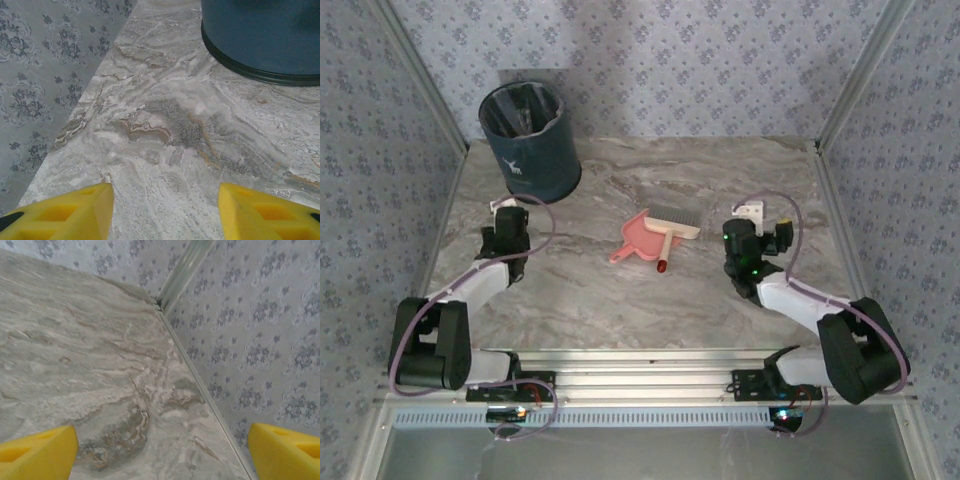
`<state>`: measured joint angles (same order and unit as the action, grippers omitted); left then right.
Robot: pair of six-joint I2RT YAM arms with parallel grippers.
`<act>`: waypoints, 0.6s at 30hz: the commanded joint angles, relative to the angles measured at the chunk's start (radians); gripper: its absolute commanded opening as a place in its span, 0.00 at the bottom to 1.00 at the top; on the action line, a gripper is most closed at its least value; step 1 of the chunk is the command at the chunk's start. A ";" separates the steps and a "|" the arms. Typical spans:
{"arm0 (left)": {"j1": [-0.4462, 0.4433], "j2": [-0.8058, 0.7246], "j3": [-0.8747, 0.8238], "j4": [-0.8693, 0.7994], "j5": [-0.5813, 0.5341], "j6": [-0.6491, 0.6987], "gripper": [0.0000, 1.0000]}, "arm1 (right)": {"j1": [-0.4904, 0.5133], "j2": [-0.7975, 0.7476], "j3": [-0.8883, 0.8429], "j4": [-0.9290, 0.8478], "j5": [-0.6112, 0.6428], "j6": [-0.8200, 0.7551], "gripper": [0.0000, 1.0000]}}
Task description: Sweep away the paper scraps from the table
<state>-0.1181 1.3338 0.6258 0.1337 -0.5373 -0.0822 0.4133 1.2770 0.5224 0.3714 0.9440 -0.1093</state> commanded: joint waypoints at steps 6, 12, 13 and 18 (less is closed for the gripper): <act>0.101 0.008 -0.051 0.115 0.210 -0.042 0.67 | -0.153 -0.073 -0.095 0.028 -0.316 0.088 0.90; 0.166 0.045 -0.095 0.236 0.415 -0.041 0.78 | -0.273 -0.090 -0.145 0.103 -0.540 0.135 0.91; 0.167 0.047 -0.109 0.273 0.436 -0.029 0.79 | -0.283 -0.091 -0.155 0.124 -0.562 0.134 0.91; 0.167 0.059 -0.146 0.396 0.537 0.013 0.86 | -0.355 -0.077 -0.198 0.239 -0.704 0.109 0.92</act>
<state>0.0456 1.3830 0.4881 0.3992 -0.1089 -0.0986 0.0917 1.2011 0.3450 0.5026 0.3687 -0.0071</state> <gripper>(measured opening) 0.853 0.914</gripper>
